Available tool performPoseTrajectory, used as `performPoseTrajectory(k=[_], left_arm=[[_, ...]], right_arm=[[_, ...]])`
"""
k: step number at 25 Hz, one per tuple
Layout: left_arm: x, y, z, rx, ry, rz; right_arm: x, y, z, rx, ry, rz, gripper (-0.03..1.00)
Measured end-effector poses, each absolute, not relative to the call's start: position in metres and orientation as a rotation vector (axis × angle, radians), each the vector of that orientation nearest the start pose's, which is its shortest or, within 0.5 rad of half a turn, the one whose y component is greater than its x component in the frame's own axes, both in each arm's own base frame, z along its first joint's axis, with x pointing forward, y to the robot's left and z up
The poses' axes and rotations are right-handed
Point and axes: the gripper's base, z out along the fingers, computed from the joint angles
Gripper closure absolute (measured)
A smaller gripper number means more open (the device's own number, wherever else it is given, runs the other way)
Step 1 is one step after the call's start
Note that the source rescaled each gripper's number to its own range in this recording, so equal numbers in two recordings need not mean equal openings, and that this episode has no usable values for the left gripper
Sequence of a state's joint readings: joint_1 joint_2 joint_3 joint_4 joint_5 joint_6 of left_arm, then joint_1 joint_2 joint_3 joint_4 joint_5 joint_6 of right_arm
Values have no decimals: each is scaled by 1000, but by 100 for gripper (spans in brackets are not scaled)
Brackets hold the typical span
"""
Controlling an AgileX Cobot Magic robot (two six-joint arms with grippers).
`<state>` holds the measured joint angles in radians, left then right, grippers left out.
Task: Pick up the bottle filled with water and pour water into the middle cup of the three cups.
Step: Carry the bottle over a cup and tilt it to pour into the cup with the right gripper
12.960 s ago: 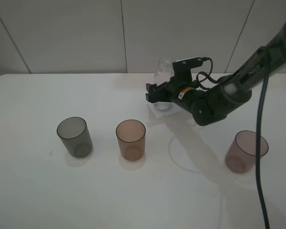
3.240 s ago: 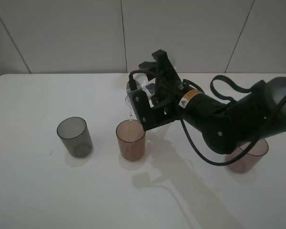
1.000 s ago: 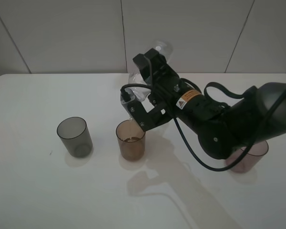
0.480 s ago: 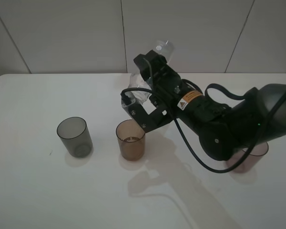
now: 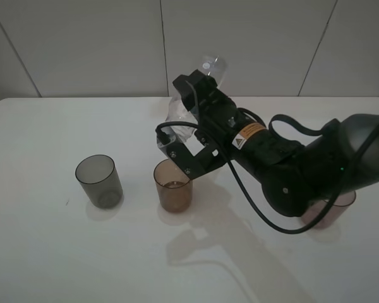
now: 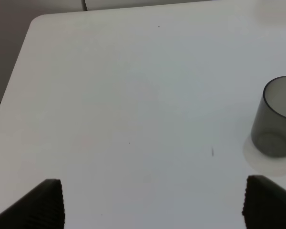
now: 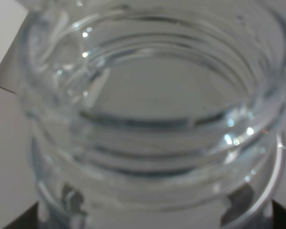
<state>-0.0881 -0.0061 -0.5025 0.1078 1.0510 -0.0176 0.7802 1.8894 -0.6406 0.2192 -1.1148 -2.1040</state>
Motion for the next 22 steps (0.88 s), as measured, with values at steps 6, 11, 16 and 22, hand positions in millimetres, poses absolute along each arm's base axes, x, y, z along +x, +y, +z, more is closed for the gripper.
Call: performPoseTrajectory(k=[6,11,16,22], left_arm=[[-5,9,279,66,2021,62],[-5,9,279,66,2021,62],[-5,9,279,66,2021,62],[-5,9,279,66,2021,62]], right_arm=[[251,221,153,-1686,468,-1106,94],[250,222,152,-1687,467,-1108,94],[243,229,153,-1687,441,-1088,94],[242,228,139,-1725,449,-1084,94]])
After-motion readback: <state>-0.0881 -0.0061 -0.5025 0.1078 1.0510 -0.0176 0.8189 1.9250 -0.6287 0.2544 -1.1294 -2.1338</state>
